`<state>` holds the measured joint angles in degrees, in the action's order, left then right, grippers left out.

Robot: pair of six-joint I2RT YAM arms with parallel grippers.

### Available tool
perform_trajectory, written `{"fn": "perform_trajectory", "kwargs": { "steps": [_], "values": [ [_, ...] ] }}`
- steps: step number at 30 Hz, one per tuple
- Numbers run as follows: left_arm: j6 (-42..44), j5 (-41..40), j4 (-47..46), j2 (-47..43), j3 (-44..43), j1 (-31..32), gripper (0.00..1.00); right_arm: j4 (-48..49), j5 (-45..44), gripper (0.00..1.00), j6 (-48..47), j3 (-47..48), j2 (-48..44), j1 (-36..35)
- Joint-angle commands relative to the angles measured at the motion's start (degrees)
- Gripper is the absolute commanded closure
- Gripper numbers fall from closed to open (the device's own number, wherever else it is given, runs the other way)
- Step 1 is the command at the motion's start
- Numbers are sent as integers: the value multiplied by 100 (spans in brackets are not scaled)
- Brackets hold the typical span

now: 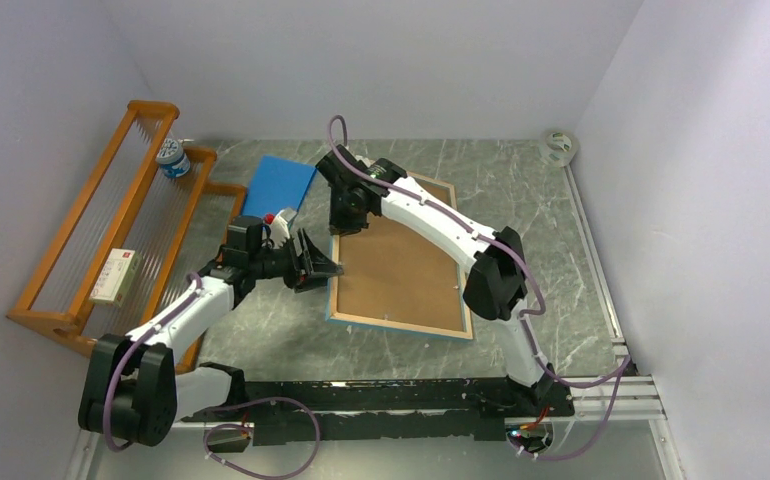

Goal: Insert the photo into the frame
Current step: Turn over the photo frame at the center of the board.

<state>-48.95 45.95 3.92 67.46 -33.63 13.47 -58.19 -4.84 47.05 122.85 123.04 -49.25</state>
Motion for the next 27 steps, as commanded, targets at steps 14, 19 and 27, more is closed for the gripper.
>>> {"fn": "perform_trajectory", "kwargs": {
  "steps": [14,19,27],
  "values": [
    [120,1042,-154,523,-370,122,57,777,281,94,204,-301,-681,66],
    [285,886,62,576,-638,147,76,661,195,81,244,-323,-731,112],
    [1355,313,1819,518,-1801,138,97,260,-565,34,192,-452,-1284,399]
  ]
}}
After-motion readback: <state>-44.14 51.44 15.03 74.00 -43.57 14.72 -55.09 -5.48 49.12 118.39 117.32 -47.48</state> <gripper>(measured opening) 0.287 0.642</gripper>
